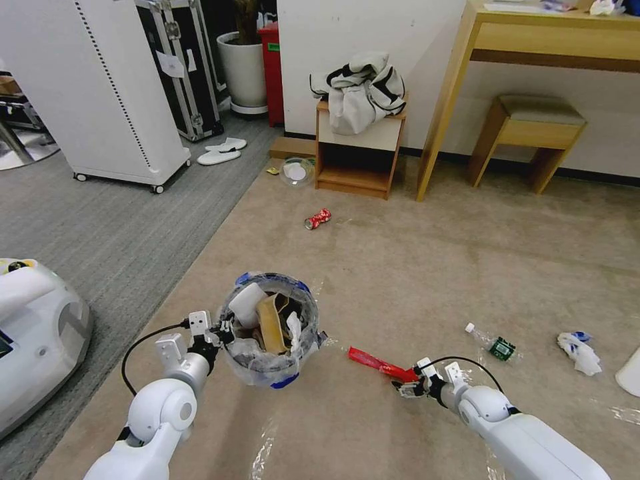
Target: Pick up the trash bin and place the garbage on the floor into it.
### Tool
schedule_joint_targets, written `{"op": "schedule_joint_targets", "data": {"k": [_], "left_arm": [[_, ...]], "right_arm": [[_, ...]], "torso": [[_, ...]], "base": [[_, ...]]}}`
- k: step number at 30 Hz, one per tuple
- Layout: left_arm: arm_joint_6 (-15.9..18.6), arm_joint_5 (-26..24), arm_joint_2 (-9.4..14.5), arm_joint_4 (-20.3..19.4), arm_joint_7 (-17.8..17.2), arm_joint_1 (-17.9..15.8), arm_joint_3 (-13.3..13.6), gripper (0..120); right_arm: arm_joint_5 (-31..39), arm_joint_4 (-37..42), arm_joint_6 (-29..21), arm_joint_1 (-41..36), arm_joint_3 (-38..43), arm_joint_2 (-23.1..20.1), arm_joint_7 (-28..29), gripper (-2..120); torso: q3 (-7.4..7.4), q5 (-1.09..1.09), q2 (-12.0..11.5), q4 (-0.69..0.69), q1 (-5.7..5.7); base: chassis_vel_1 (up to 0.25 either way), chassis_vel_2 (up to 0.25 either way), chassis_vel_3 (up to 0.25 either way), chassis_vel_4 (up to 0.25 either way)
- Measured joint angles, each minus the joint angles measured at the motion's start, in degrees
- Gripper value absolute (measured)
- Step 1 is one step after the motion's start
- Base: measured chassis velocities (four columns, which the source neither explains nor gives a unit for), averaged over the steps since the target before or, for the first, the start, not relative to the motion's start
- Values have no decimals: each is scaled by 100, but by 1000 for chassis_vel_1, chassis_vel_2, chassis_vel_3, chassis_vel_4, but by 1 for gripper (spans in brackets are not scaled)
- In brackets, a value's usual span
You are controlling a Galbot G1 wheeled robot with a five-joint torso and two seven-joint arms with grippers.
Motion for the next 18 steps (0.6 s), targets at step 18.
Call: {"op": "schedule_joint_targets", "data": {"k": [18], "left_arm": [[-31, 120, -93, 1, 23, 93, 33, 1]], "right_arm": [[-116, -451, 90, 194, 9, 286, 46, 73]], "torso": [[0, -2, 1, 0, 0]], "base": [[0, 0, 0, 0]]}}
